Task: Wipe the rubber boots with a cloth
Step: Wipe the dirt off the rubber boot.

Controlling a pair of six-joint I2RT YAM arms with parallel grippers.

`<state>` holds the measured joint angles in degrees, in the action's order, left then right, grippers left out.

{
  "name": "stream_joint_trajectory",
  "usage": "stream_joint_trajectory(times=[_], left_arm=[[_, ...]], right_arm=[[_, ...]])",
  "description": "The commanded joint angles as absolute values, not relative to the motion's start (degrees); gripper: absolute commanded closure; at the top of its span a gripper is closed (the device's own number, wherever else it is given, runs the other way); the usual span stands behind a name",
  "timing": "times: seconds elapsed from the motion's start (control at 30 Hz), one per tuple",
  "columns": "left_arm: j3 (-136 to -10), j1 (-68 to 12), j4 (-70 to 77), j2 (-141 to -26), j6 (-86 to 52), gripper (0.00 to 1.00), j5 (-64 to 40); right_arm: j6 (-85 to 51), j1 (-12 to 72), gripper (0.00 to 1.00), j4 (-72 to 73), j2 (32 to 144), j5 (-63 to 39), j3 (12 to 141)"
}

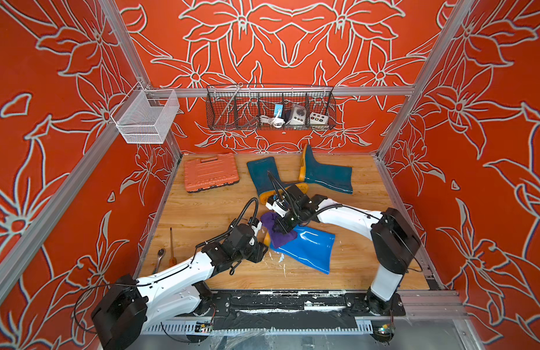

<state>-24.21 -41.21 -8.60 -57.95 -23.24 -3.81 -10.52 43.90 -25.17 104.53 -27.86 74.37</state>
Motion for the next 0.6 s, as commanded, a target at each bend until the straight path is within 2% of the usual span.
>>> stream_joint_trajectory(times=[0.0, 0.13, 0.27, 0.4, 0.57], left_arm=[[-24.8, -41.1, -8.4, -58.5, -23.5, 0.47, -4.1], [-25.1, -41.0, -8.6, -58.9, -23.7, 0.46, -4.0], [-24.7, -41.1, -6.9, -59.3, -24.9, 0.4, -3.9], [-24.5, -41.0, -3.5, -61.4, -25.5, 0.38, -4.8], [-27.6, -41.0, -4.1, -66.5, -24.9, 0.38, -5.7]], right_arm=[[-11.3, 39.3, 1.0, -25.3, 107.3, -25.5, 79.5], [-14.0, 37.5, 1.0, -25.5, 108.3, -26.3, 79.2], [-16.4, 41.4, 1.0, -20.4, 102.1, -26.6, 69.6], [-18.2, 44.0, 1.0, -15.7, 98.7, -28.0, 63.1], [-14.7, 38.3, 1.0, -20.6, 102.0, -25.3, 66.8]])
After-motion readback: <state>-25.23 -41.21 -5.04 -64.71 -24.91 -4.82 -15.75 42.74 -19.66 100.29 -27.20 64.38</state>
